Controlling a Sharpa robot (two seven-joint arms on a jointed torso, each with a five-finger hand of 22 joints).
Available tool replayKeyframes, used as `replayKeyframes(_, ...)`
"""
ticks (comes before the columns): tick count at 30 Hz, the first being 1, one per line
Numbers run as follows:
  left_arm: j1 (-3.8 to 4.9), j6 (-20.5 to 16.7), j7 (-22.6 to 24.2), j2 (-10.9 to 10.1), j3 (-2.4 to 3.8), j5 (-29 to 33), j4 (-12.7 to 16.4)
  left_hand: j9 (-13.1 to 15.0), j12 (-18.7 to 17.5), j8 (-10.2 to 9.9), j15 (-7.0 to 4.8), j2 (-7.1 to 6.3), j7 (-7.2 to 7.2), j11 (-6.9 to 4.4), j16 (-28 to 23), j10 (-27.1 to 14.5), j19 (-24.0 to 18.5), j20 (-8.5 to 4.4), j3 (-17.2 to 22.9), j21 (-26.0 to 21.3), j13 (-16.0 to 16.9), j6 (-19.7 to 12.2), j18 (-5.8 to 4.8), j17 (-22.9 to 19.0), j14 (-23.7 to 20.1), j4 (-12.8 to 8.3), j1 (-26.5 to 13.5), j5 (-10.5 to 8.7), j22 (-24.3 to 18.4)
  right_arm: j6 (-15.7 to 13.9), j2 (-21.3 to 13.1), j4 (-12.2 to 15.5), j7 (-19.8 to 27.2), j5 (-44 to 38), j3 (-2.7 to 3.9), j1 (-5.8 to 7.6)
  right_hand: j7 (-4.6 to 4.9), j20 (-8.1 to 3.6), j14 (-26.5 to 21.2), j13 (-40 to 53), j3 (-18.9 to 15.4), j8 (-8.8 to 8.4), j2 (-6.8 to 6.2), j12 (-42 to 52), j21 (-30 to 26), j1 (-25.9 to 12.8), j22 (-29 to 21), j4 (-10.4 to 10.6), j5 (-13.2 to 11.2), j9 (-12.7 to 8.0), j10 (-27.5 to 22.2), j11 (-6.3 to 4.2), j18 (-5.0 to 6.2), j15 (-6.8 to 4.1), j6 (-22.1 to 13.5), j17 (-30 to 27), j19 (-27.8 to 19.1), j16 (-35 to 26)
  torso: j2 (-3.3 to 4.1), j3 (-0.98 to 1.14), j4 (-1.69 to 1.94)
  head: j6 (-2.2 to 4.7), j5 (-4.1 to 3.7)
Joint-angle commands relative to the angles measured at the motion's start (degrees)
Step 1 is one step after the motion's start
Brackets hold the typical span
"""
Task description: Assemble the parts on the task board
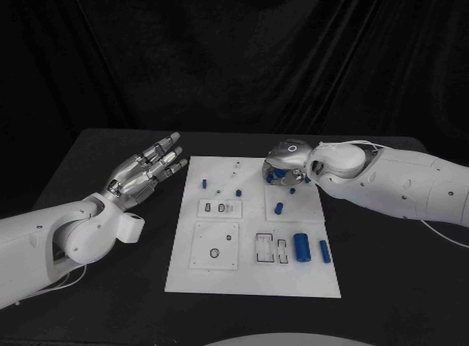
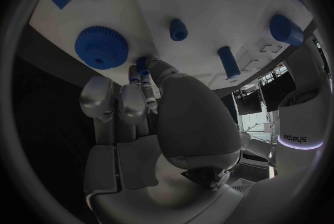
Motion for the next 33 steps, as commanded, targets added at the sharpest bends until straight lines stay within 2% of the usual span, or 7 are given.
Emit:
replayKeyframes(1,0.02,0.98,0.01,0.00,0.06,-0.09,0.06,0.06,-0.02,0.22,0.46,0.04,0.08,0.34,0.30,0.00,0.09,0.31,0.35,0.23,0.06,0.32,0.52,0.10,0.05,0.07,0.63,0.22,0.10,-2.37,-0.43,0.63,1.31,1.79,-0.04,-0.22,0.08,-0.05,0.49,0.10,0.45,0.30,1.04,0.31,0.33,0.72,0.21,-0.17,0.30,1.83,0.62,0.03,-0.98,0.06,0.51,0.20,-0.32,0.27,-0.08,-0.02,0.00,0.08,0.20)
replayKeyframes(12,0.01,0.79,-0.30,-0.47,0.05,-0.09,0.12,0.06,0.00,0.27,0.45,-0.06,0.09,0.36,0.32,0.04,0.10,0.32,0.59,0.23,0.08,0.42,0.53,0.10,0.07,-0.21,0.72,0.57,0.10,-3.89,-1.57,4.18,-0.03,4.52,-0.04,1.95,0.56,0.11,0.56,0.05,0.87,0.28,0.67,0.06,0.49,1.05,0.60,-0.68,0.27,2.22,1.23,0.40,-1.06,0.36,0.58,0.75,-0.31,0.57,-0.18,-0.05,-0.12,0.07,0.41)
replayKeyframes(20,0.01,0.26,0.65,-0.30,0.05,-0.09,0.22,0.03,0.01,0.33,-0.23,-0.44,-0.04,0.33,0.12,0.08,-0.37,-0.34,0.53,-0.15,0.09,0.47,0.49,0.01,-0.14,0.23,-0.22,-0.38,-0.10,-2.77,0.51,3.75,-1.22,6.83,-0.04,3.55,0.88,0.52,0.56,-0.01,1.00,0.02,0.21,-0.43,0.54,0.66,0.83,-0.61,-0.34,2.47,1.32,0.73,-1.13,0.96,0.30,0.92,-0.37,0.68,-0.10,-0.09,-0.05,0.57,0.76)
replayKeyframes(22,0.01,0.03,1.23,-0.22,0.05,-0.09,0.25,0.02,0.02,0.39,-0.84,-0.64,-0.06,0.35,-0.02,0.10,-0.73,-1.11,-0.19,-0.43,0.09,0.52,0.45,-0.05,-0.28,1.79,-1.50,-2.17,-0.24,-2.37,1.44,3.04,-1.42,7.05,-0.04,3.72,0.95,0.63,0.55,-0.03,1.04,-0.12,0.08,-0.62,0.54,0.52,0.86,-0.55,-0.49,2.52,1.24,0.82,-1.12,1.06,0.10,0.91,-0.41,0.68,-0.05,-0.09,-0.08,0.57,0.92)
replayKeyframes(25,0.01,-0.21,1.97,-0.14,0.05,-0.09,0.23,-0.01,0.03,0.45,-2.25,-0.59,-0.14,0.41,-0.39,0.11,-1.32,-2.58,-2.16,-0.93,0.09,0.43,0.39,-0.23,-0.58,4.39,-3.80,-9.46,-0.52,-2.13,2.75,1.85,-1.60,7.19,-0.04,3.83,1.04,0.83,0.52,-0.03,1.04,-0.31,-0.12,-0.86,0.49,0.19,0.87,-0.36,-0.73,2.58,1.16,0.92,-1.12,1.34,-0.14,0.88,-0.47,0.68,-0.02,-0.14,-0.01,0.67,0.98)
replayKeyframes(29,0.01,-0.73,2.81,-0.07,0.05,-0.09,0.22,-0.14,0.01,0.22,-3.77,-0.18,-0.48,0.51,-0.42,0.06,-1.47,-3.76,-3.53,-1.07,0.07,-0.46,0.46,-0.24,-0.60,4.41,-4.91,-12.79,-0.61,-2.25,4.59,-0.08,-1.62,7.28,-0.04,3.87,1.09,0.98,0.50,-0.02,1.08,-0.44,-0.22,-0.97,0.50,0.01,0.92,-0.25,-0.83,2.62,1.19,0.96,-1.13,1.52,-0.30,0.87,-0.50,0.68,-0.05,-0.18,0.13,0.65,0.89)
replayKeyframes(33,0.01,-1.68,3.80,-0.10,0.05,-0.09,0.41,-0.46,0.00,-0.55,-4.77,-0.08,-1.57,0.78,-0.42,0.03,-1.47,-4.69,-4.04,-1.07,0.06,-2.97,0.56,-0.24,-0.60,4.37,-4.69,-12.85,-0.61,-2.20,6.52,-2.34,-1.63,7.33,-0.04,3.87,1.10,1.01,0.51,-0.01,1.08,-0.47,-0.25,-0.98,0.51,-0.04,0.95,-0.23,-0.84,2.64,1.23,0.97,-1.14,1.57,-0.33,0.90,-0.49,0.70,0.07,-0.18,0.29,0.40,0.90)
